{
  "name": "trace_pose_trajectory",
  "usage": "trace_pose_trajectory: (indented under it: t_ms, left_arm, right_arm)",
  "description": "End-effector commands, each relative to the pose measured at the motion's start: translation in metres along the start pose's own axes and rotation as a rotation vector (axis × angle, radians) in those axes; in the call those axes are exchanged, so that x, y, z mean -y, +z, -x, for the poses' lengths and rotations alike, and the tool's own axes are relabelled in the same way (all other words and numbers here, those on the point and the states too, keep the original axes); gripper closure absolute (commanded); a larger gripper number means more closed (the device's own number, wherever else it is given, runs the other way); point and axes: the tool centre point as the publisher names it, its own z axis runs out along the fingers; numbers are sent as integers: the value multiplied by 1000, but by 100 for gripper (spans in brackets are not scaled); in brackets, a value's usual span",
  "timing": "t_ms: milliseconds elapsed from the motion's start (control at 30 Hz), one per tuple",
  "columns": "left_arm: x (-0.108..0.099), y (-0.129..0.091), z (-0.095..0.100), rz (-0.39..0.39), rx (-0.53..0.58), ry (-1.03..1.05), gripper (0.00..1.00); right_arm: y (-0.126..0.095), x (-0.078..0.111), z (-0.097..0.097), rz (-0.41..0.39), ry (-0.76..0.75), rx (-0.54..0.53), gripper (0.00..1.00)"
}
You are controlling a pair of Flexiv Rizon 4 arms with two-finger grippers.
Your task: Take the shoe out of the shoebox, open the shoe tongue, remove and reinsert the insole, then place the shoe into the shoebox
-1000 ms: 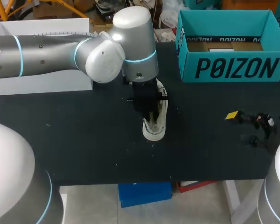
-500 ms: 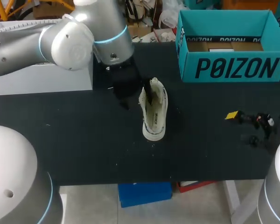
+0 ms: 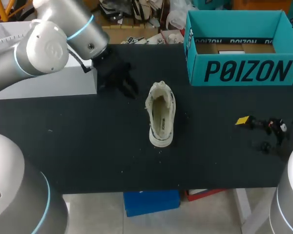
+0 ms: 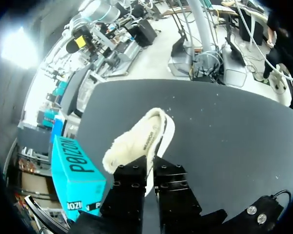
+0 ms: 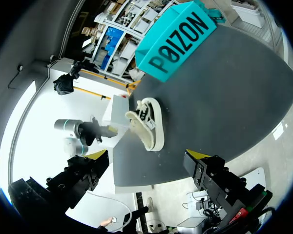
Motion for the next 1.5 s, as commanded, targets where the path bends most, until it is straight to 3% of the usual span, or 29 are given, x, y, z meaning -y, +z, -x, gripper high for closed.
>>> trace_pose_trajectory:
  t_ms: [33, 300, 467, 667, 900, 1300, 1500]
  left_arm:
    - [-23, 5, 4, -36, 334, -233, 100]
    - [-56, 12, 37, 35, 375, -268, 100]
    - [-64, 25, 58, 42, 348, -246, 100]
    - [-63, 44, 68, 30, 303, -219, 100]
    - [-55, 62, 59, -1, 262, -210, 100]
    - [-21, 82, 20, -72, 184, -195, 100]
    - [-14, 90, 16, -85, 148, -180, 100]
  right_arm:
    - [-2, 1, 0, 2, 1, -1, 0]
    - [-2, 1, 0, 2, 1, -1, 0]
    - [-2, 1, 0, 2, 1, -1, 0]
    - [-2, 1, 0, 2, 1, -1, 0]
    - [-2, 1, 0, 2, 1, -1, 0]
    - [-2, 1, 0, 2, 1, -1, 0]
    - [-2, 1, 0, 2, 1, -1, 0]
